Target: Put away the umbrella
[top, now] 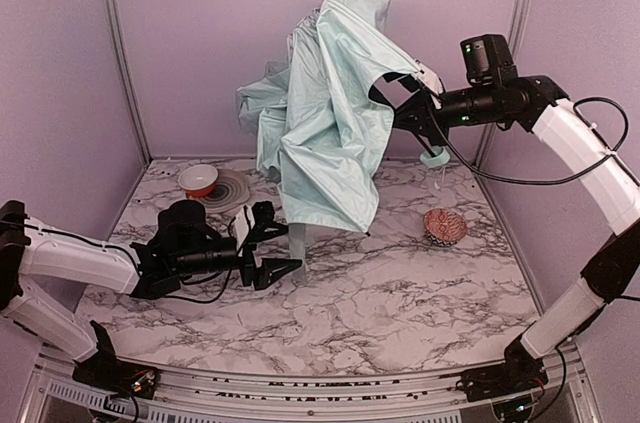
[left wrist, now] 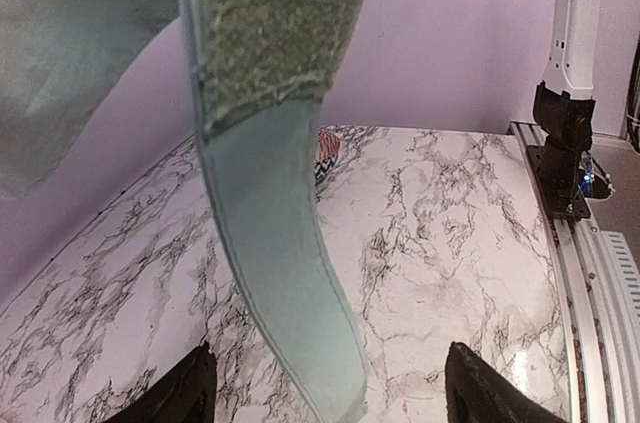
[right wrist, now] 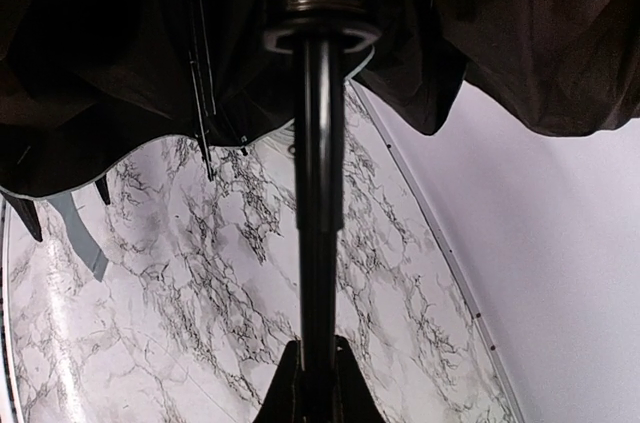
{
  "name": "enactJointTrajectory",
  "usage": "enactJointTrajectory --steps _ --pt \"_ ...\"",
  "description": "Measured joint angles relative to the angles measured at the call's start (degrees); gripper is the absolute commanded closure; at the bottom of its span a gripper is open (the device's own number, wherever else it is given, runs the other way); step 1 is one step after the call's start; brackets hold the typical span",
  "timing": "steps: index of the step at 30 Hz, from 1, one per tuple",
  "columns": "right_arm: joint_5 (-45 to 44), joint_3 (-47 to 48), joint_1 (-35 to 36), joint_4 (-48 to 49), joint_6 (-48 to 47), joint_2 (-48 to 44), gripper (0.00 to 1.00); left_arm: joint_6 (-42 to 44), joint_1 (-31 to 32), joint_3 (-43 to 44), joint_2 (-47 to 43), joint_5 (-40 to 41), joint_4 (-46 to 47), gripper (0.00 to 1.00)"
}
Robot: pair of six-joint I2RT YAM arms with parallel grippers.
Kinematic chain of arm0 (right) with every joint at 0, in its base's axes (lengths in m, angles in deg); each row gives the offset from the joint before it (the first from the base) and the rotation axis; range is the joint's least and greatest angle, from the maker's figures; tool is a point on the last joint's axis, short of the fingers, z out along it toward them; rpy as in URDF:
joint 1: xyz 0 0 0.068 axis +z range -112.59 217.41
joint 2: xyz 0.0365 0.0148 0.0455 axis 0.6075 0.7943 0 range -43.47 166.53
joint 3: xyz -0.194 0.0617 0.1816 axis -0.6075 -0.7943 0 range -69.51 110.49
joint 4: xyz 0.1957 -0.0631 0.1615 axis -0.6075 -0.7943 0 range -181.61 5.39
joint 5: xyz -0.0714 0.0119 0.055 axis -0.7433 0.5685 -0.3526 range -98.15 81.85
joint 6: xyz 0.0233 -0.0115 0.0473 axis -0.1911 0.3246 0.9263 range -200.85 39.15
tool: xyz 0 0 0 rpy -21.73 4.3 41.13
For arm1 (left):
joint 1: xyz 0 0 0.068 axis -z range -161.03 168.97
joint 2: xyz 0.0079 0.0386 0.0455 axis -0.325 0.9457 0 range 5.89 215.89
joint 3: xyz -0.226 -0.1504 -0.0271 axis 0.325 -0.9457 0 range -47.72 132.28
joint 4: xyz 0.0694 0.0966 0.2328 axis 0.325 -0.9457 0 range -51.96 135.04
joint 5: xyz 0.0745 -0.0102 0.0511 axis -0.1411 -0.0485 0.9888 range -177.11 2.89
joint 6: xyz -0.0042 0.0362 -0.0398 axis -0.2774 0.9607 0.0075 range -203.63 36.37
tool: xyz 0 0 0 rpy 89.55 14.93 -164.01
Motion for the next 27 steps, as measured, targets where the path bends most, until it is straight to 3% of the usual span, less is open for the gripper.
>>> enactJointTrajectory --steps 2,4,7,14,19,27 --pt "0.3 0.0 0.0 0.0 0.0 0.0 1.00 -1.0 -0.1 0.2 1.9 -1.7 0.7 0.33" --pt "0.6 0.0 0.0 0.0 0.0 -0.1 1.00 -2.1 -0.2 0.4 3.8 -3.1 0.9 0.49" --pt "0.9 0.0 0.0 0.0 0.0 -0.2 1.00 -3.5 0.0 0.9 5.9 -4.8 1.0 1.00" --pt "0.9 -0.5 0.0 -1.4 0.0 -2.1 1.00 -3.9 -0.8 -0.1 3.7 -4.8 2.1 1.00" --pt "-0.4 -3.5 1.2 -4.4 0.0 -6.2 1.00 1.0 -5.6 -3.7 -0.3 -2.4 1.1 1.00" --pt "-6.6 -9.5 17.0 -11.5 -0.4 -6.9 1.00 11.1 -15.0 4.3 9.6 1.2 -3.0 1.00"
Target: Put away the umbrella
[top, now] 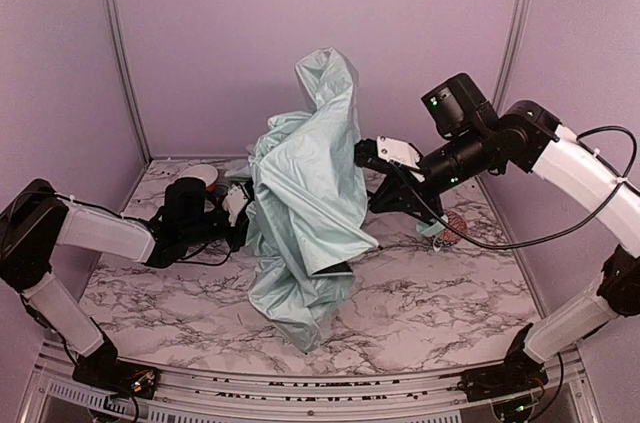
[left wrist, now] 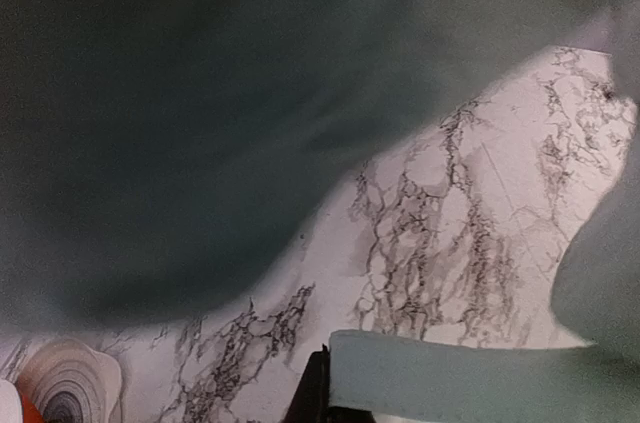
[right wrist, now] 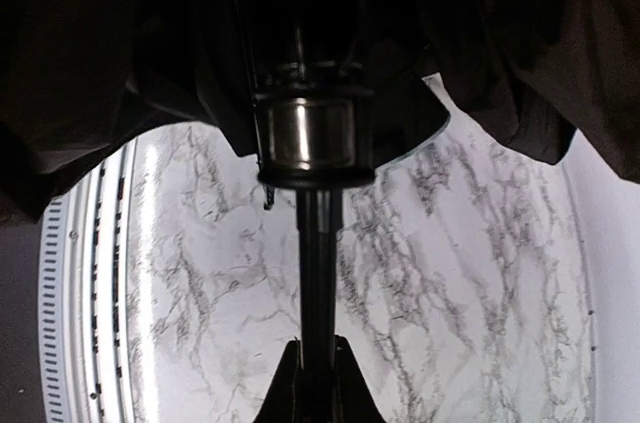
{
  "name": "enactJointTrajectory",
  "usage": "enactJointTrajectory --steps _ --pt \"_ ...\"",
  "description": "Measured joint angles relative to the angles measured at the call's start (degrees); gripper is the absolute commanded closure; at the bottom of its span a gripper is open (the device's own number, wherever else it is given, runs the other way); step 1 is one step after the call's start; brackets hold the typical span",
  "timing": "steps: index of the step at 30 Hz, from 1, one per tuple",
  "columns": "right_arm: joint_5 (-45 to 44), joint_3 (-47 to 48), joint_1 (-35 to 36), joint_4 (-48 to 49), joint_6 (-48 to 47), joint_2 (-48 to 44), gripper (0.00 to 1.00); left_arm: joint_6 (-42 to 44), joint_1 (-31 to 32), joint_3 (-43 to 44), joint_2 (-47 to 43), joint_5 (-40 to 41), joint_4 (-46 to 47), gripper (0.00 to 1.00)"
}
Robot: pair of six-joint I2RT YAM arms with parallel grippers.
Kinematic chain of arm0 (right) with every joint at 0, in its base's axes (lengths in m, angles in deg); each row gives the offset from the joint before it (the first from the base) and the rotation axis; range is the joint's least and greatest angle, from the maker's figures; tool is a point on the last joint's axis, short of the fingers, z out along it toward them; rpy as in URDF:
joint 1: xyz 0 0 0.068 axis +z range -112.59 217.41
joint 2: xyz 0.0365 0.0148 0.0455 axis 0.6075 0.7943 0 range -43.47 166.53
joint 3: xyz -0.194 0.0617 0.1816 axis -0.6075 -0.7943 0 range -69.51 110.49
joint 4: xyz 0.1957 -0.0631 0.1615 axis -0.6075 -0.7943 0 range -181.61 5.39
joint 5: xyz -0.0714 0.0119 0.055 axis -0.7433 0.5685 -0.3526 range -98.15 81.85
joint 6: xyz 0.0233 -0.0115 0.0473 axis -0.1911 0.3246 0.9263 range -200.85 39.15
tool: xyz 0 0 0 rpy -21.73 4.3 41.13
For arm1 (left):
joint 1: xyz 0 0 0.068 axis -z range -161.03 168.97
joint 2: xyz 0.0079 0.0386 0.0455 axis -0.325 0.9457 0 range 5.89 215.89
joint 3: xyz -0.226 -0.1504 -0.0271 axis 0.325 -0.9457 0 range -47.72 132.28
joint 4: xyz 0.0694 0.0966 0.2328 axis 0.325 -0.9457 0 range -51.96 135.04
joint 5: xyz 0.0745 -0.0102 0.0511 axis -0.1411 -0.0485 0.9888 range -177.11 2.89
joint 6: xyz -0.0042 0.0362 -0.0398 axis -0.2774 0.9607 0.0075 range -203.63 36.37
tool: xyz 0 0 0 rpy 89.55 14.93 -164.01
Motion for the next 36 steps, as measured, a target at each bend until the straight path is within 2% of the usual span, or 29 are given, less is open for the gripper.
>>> enactJointTrajectory --steps 7,16,21,27,36 --pt "-1.9 -6.3 8.9 -1.8 2.8 2.6 1.00 3.5 -3.9 10.7 9.5 -1.6 -0.6 1.00" --pt "-1.5 -24.9 17.2 6.8 6.5 6.5 1.00 7.6 -3.8 14.0 11.8 -4.3 -1.2 1.00" --pt "-0.9 -27.1 18.6 11.6 6.9 11.5 1.00 8.5 -3.5 14.7 13.4 -7.9 -1.7 1.00" --pt "1.8 -28.0 18.4 15.1 6.6 17.3 1.00 11.1 -2.9 14.8 14.8 -8.3 -1.9 1.00" --pt "7.4 -29.4 18.1 17.2 7.7 22.8 1.00 14.2 -2.6 14.8 18.6 -2.1 -2.1 1.00"
